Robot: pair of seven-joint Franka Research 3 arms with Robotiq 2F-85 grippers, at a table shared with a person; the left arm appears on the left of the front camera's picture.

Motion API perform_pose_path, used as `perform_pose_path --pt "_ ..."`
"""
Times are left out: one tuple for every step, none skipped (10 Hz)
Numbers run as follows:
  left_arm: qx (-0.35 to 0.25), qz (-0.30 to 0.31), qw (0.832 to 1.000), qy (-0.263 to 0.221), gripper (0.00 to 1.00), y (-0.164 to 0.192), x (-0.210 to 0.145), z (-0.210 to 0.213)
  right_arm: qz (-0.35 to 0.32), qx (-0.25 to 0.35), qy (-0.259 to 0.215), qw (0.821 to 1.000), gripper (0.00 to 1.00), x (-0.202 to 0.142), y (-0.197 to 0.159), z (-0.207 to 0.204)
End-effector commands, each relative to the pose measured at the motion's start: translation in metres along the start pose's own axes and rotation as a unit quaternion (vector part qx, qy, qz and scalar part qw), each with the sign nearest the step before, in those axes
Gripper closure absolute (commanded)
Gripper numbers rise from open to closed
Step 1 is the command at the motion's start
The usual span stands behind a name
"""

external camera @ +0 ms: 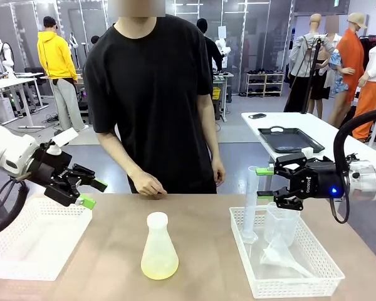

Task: Prepare the solutions needed for the experiment.
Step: When the human places the Big flask in the center of the table, pick up the Big flask and place it in the left Organizing basket.

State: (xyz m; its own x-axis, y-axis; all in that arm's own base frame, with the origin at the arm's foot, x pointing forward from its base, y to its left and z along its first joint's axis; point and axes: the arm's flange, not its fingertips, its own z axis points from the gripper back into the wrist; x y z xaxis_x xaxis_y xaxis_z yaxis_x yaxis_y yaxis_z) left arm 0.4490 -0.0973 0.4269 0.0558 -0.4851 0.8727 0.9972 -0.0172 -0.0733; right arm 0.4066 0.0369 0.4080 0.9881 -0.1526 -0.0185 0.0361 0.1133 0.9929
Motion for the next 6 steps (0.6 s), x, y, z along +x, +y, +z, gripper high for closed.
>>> perform_pose_path --pt "0.016 -0.002 1.000 0.024 0.00 -0.0057 0.0094 0.0025 0.000 0.007 -0.001 1.000 0.36 0.0001 0.0008 0.0000" --pt "0.016 -0.002 1.000 0.024 0.00 -0.0057 0.0094 0.0025 0.000 0.007 -0.001 1.000 0.36 0.0001 0.0008 0.0000" --pt "0.016 -0.002 1.000 0.024 0.00 -0.0057 0.0094 0.0025 0.000 0.007 -0.001 1.000 0.36 0.0001 0.0008 0.0000" --pt "0.016 -0.002 1.000 0.024 0.00 -0.0057 0.0094 0.0025 0.000 0.007 -0.001 1.000 0.36 0.0001 0.0008 0.0000" --pt "0.016 -0.002 1.000 0.024 0.00 -0.0057 0.0094 0.0025 0.000 0.007 -0.001 1.000 0.36 0.0001 0.0008 0.0000" --pt "0.014 0.006 0.999 0.034 0.00 -0.0010 0.0020 -0.0045 0.000 0.007 -0.001 1.000 0.36 0.0001 0.0008 0.0000"
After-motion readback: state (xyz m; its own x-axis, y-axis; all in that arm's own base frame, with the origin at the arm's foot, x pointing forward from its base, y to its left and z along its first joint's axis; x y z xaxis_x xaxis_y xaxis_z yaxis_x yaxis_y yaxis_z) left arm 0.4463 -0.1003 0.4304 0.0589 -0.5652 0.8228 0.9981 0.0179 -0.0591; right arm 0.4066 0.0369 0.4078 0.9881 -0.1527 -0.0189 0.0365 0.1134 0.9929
